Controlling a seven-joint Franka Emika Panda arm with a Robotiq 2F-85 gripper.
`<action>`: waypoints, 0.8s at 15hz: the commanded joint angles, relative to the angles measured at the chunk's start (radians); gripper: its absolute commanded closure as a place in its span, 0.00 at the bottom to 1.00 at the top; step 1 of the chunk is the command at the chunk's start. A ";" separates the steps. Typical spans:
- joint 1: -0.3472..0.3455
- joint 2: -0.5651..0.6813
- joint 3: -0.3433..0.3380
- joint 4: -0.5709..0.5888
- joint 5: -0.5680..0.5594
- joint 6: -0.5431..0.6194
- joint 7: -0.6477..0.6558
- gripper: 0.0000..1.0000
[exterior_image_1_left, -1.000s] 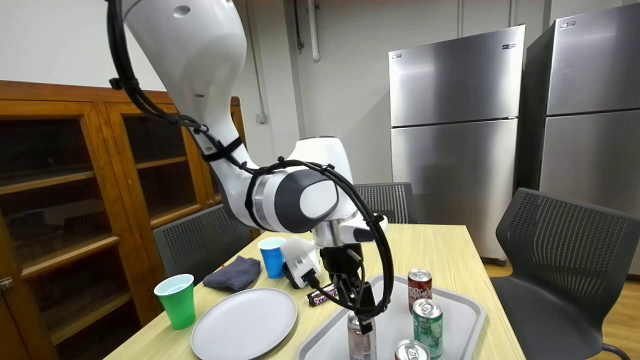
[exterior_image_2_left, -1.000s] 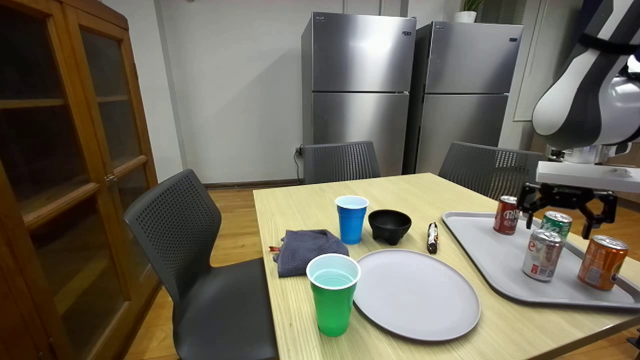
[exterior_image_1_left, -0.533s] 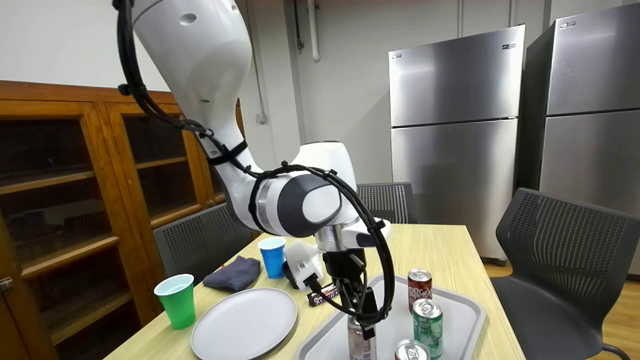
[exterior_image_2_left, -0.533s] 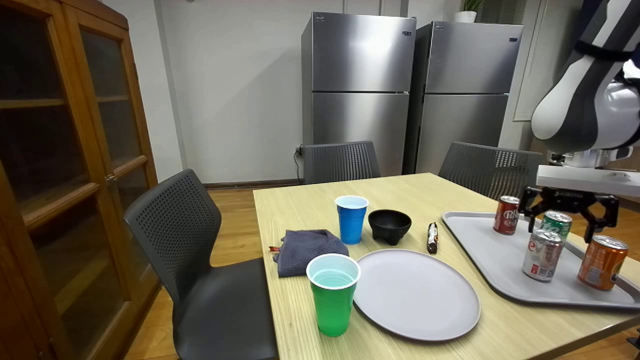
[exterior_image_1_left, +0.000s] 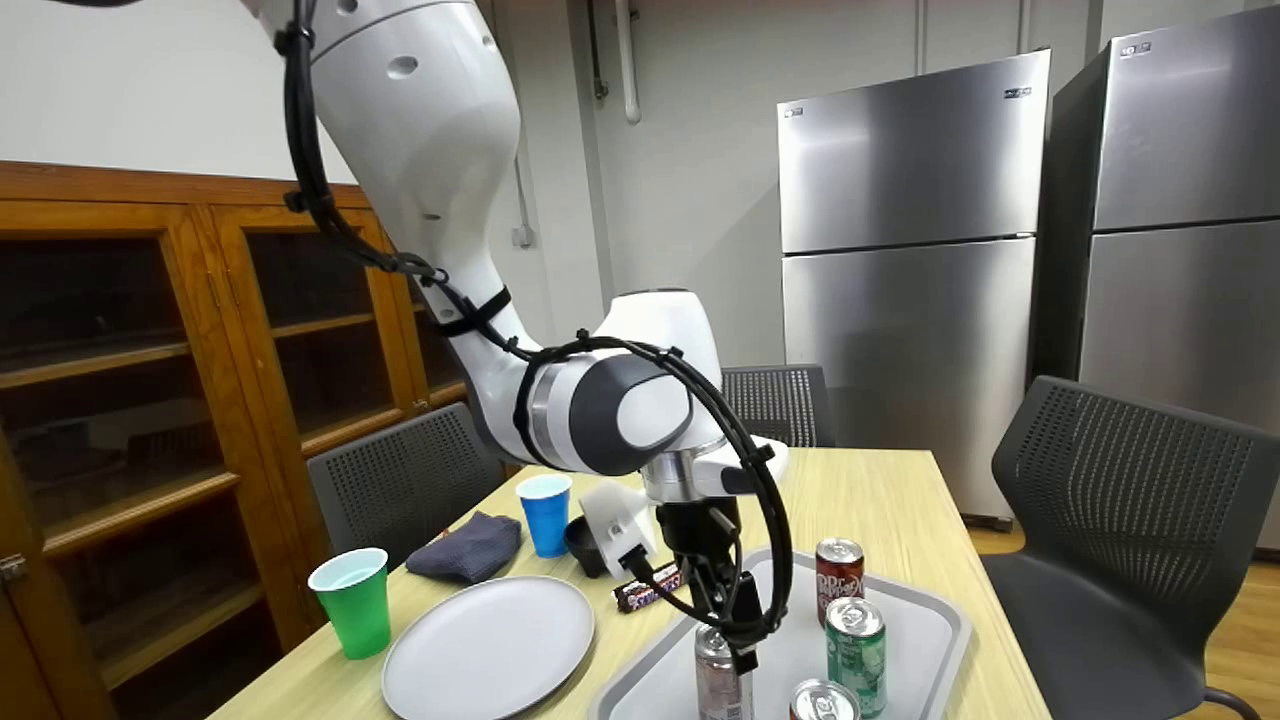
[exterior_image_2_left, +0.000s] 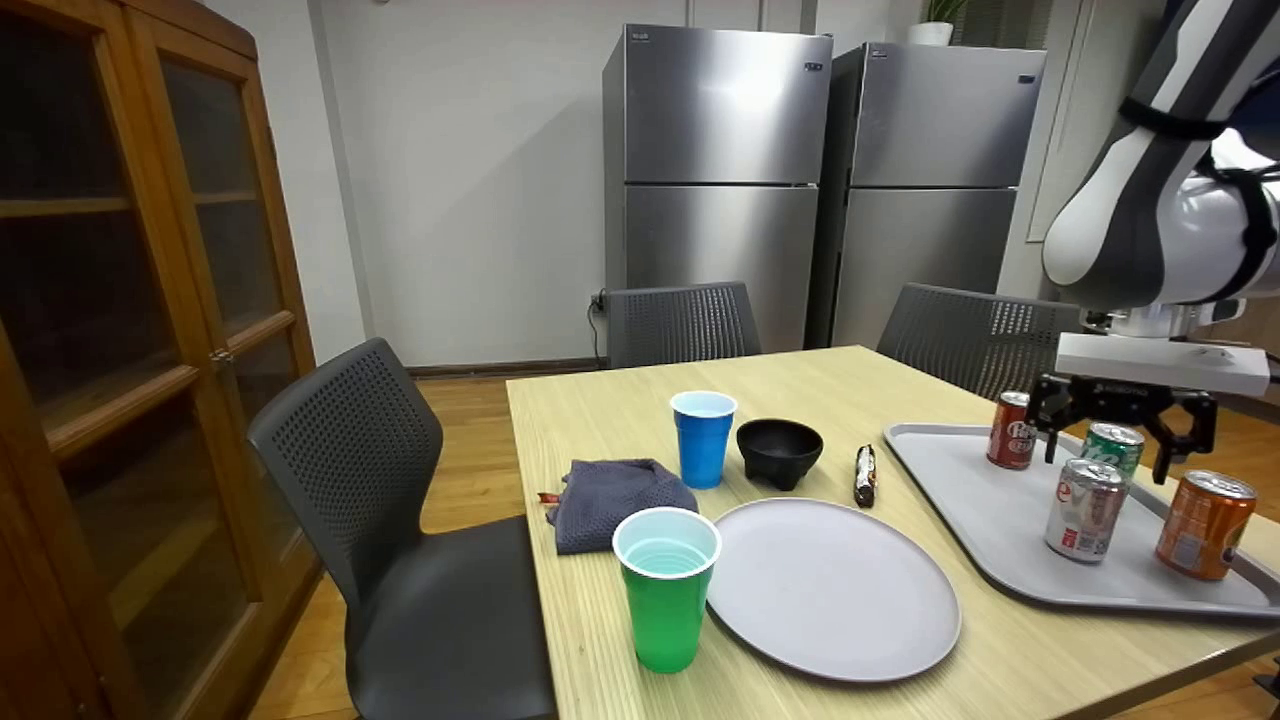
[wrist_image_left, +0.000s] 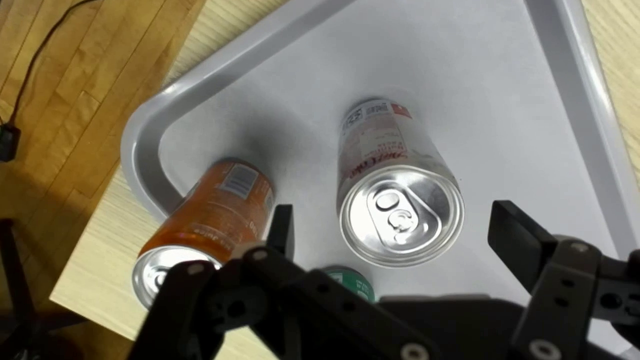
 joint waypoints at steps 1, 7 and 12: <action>-0.030 0.038 0.034 0.043 0.029 -0.011 -0.014 0.00; -0.033 0.087 0.041 0.074 0.052 -0.015 -0.017 0.00; -0.025 0.108 0.032 0.089 0.052 -0.017 -0.013 0.44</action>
